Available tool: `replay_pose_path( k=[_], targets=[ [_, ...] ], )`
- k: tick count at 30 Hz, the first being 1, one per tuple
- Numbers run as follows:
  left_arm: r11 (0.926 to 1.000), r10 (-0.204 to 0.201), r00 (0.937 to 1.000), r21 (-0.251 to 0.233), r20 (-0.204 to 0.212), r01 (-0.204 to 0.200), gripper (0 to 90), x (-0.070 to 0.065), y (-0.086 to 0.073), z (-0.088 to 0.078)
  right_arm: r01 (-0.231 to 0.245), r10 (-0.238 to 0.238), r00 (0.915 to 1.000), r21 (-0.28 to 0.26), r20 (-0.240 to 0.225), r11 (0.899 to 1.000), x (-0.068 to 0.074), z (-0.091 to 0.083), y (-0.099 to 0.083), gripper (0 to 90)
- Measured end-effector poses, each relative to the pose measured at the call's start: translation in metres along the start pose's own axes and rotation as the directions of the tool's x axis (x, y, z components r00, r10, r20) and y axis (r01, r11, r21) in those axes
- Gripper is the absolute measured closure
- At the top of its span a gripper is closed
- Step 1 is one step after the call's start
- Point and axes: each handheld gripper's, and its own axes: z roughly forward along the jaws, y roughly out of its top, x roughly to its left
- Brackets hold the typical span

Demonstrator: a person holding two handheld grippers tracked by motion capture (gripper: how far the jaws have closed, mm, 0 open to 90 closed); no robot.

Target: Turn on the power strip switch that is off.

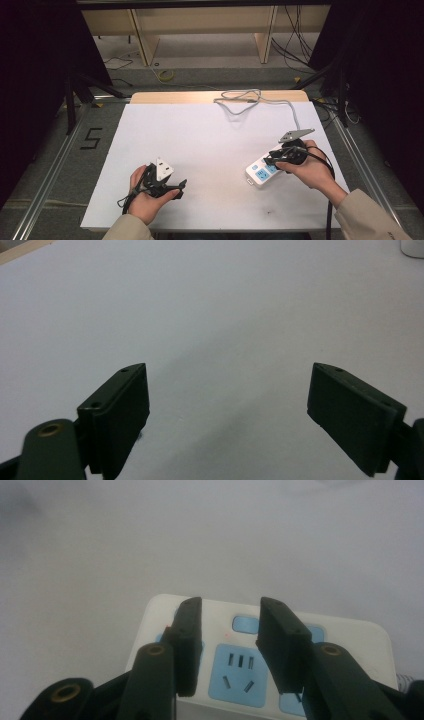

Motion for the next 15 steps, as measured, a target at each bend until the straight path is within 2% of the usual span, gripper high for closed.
replay_pose_path(
  k=[15],
  targets=[
    [1.0000, 0.000, 1.0000, 0.000, 0.001, 0.000, 16.5, -0.0002, -0.0001, 0.0000, 0.007, -0.006, 0.9999, -0.030, 0.010, 1.000, 0.0029, -0.0092, -0.0079, 60.7]
  ],
)
